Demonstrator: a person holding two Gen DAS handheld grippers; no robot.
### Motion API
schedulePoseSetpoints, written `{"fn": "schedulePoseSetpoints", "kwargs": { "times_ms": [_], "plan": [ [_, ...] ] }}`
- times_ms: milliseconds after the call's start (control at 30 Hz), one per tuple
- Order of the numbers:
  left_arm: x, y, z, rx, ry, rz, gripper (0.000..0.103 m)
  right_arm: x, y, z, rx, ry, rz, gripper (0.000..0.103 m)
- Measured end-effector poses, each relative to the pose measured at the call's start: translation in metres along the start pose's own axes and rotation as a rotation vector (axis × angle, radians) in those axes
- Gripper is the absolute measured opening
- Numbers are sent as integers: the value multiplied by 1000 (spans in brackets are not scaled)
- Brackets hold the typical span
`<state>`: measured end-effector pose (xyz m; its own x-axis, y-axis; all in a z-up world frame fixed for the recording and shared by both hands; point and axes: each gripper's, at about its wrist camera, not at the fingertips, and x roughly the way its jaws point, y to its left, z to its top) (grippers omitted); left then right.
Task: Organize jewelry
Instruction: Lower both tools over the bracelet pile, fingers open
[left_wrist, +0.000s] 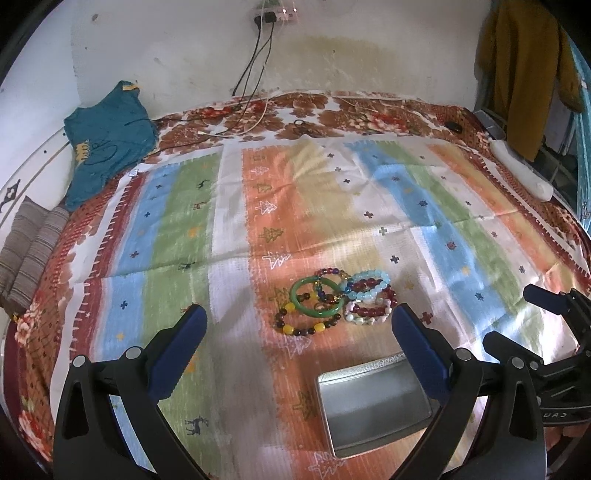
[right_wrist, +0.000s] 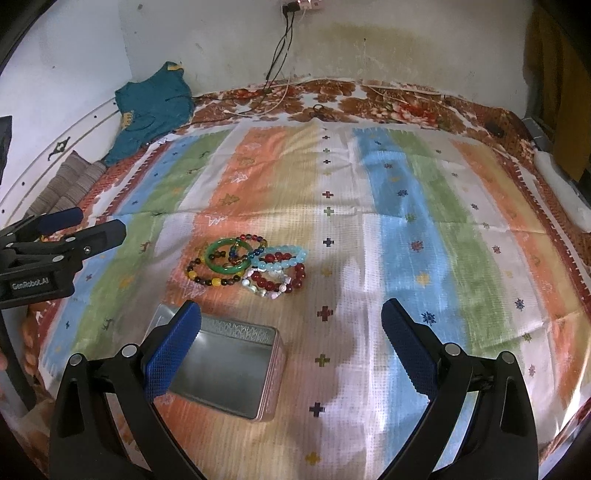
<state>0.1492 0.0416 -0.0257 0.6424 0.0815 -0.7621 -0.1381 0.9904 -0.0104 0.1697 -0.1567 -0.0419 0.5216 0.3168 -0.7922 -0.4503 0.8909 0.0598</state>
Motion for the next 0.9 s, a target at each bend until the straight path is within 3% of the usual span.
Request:
{"fn": "schedulePoseSetpoints", "kwargs": {
  "times_ms": [333, 567, 900],
  "plan": [
    [28, 9, 17, -9, 13, 48, 98, 24, 6, 10, -32, 45, -13, 99],
    [46, 10, 25, -19, 52, 22, 98, 43, 4, 20, -26, 77, -10, 99],
    [72, 17, 32, -47, 94, 48, 98, 71, -9, 28, 17, 139, 7, 99]
  ]
}}
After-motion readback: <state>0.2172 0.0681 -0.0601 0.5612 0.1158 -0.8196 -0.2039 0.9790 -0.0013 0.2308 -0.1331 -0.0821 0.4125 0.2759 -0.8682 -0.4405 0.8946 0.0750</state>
